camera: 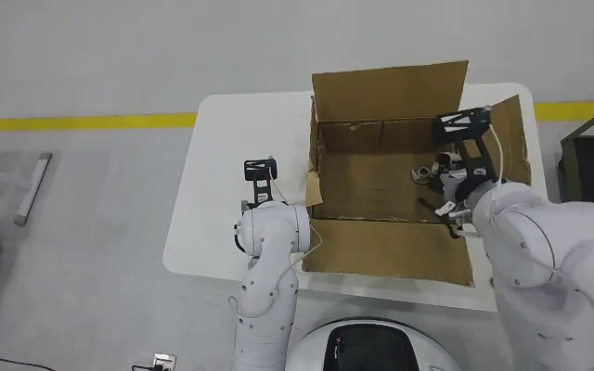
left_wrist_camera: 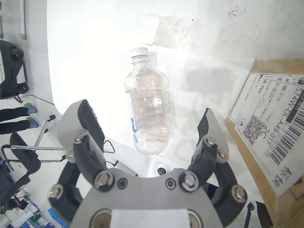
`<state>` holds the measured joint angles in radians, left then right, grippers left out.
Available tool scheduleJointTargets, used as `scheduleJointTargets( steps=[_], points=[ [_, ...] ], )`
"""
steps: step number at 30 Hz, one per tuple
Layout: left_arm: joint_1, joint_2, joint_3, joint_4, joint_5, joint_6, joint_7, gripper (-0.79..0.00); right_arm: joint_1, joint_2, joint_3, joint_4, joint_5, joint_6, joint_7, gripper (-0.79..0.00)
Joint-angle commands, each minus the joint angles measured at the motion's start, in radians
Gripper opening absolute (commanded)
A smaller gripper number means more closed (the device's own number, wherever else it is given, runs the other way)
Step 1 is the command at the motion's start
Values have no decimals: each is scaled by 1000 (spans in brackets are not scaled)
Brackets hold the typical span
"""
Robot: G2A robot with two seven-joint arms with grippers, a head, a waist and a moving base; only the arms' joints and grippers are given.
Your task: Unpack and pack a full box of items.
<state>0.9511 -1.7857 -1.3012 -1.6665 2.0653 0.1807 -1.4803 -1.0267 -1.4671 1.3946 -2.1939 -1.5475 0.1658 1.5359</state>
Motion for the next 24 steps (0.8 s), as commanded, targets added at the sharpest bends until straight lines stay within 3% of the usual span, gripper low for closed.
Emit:
scheduleJointTargets(
  steps=[1,7,19,24],
  points=[
    [0,0,0,0,0,0,0,0,13,-2,-36,62,-73,20,0,-785],
    [0,0,0,0,0,0,0,0,77,-17,-108,245,-168,34,0,-785],
    [0,0,0,0,0,0,0,0,83,-17,-112,253,-181,30,0,-785],
    [0,0,0,0,0,0,0,0,91,-19,-130,308,-246,10,-63,-785]
  ],
)
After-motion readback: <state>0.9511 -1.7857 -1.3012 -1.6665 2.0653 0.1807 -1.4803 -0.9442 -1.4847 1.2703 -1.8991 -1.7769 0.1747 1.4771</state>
